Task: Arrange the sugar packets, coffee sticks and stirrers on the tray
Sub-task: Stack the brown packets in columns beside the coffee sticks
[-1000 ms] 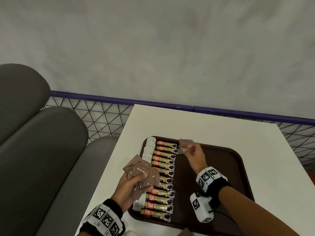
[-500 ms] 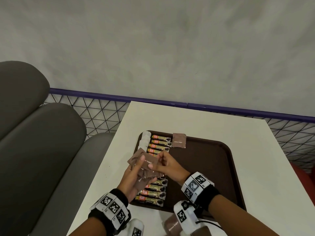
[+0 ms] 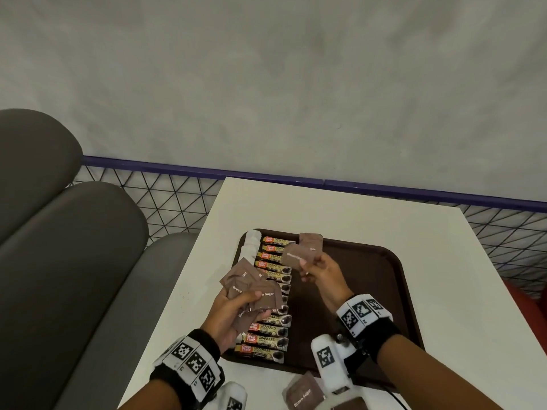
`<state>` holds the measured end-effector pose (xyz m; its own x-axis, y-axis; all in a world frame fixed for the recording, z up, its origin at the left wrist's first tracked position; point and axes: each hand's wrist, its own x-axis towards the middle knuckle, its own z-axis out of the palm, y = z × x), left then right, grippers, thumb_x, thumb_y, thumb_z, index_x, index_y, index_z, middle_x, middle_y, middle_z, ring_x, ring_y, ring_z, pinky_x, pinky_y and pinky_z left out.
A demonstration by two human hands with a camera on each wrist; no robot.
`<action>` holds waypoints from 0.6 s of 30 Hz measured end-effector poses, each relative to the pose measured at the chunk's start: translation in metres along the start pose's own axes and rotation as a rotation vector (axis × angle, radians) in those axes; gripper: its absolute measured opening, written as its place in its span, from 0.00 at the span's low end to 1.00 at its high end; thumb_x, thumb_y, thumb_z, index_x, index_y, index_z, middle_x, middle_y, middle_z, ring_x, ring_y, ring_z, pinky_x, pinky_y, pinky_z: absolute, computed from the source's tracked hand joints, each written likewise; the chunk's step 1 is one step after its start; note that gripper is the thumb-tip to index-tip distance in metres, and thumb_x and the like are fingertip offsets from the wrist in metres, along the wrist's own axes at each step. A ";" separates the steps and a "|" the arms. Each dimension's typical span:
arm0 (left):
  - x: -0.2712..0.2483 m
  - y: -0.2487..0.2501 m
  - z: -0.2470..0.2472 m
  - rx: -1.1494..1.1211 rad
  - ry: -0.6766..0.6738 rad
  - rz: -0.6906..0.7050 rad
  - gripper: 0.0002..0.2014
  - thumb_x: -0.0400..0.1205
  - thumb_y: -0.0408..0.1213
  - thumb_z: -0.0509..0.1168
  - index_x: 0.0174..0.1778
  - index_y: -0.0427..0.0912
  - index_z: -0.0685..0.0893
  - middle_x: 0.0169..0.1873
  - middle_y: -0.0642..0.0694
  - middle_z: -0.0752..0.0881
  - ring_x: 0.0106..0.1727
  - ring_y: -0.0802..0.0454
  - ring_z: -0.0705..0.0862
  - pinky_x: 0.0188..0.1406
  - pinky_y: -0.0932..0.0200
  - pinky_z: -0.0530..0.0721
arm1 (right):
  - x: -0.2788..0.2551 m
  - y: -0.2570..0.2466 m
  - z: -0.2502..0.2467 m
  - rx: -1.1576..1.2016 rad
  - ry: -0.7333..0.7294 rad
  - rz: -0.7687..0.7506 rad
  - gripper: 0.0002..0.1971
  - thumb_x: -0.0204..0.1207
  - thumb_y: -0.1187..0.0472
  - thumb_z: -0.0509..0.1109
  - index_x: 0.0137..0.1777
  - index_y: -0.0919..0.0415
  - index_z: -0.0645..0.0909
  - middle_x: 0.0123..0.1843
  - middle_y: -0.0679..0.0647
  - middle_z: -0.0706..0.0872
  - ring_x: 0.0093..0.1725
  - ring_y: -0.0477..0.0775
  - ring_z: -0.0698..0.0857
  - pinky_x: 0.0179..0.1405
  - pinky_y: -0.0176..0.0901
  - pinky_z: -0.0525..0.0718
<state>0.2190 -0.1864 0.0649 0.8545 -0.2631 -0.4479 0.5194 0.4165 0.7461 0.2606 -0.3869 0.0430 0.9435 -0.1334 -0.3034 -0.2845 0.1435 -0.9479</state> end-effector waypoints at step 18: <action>0.011 0.014 -0.030 -0.059 0.020 -0.024 0.12 0.76 0.22 0.61 0.53 0.36 0.80 0.48 0.33 0.90 0.44 0.39 0.90 0.42 0.45 0.88 | 0.088 0.025 -0.033 -0.603 0.307 0.090 0.08 0.70 0.67 0.74 0.49 0.66 0.83 0.50 0.64 0.87 0.50 0.62 0.84 0.50 0.45 0.78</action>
<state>0.2356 -0.1569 0.0555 0.8416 -0.2567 -0.4752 0.5388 0.4614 0.7049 0.3312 -0.4271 -0.0108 0.8464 -0.4310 -0.3129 -0.4882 -0.3929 -0.7793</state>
